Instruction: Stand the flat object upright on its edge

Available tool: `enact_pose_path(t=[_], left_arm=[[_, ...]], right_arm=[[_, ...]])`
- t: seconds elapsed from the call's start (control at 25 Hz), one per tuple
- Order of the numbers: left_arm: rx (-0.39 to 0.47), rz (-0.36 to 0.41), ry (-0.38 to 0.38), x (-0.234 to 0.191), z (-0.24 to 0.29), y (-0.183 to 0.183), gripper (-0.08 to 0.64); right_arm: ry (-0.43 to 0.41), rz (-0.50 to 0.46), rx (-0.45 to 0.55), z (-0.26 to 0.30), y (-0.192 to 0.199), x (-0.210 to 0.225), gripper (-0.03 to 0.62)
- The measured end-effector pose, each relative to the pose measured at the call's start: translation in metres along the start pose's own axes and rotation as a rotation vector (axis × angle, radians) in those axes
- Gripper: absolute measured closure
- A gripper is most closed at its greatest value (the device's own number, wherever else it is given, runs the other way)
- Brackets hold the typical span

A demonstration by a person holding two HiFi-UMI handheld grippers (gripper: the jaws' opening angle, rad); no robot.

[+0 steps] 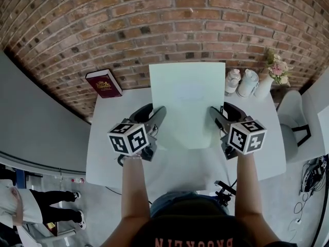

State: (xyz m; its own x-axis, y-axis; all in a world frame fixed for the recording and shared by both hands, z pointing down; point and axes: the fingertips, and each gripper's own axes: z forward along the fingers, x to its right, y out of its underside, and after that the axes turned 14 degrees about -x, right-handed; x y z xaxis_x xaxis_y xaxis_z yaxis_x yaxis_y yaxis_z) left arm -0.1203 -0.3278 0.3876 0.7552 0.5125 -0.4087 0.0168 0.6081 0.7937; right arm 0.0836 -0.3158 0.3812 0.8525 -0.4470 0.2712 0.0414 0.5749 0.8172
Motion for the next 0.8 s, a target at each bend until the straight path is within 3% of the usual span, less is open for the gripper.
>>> enact_pose_path(t=[0.44,0.8], left_arm=[[0.135,0.167,-0.052,0.002,-0.017,-0.028,0.334],[0.093,0.268,-0.100,-0.013,-0.002,-0.020,0.334]], right_arm=[[0.054,-0.119,0.105,0.000,-0.025,-0.012,0.376],[0.149,-0.196,0.068,0.021,-0.015,-0.007,0.380]])
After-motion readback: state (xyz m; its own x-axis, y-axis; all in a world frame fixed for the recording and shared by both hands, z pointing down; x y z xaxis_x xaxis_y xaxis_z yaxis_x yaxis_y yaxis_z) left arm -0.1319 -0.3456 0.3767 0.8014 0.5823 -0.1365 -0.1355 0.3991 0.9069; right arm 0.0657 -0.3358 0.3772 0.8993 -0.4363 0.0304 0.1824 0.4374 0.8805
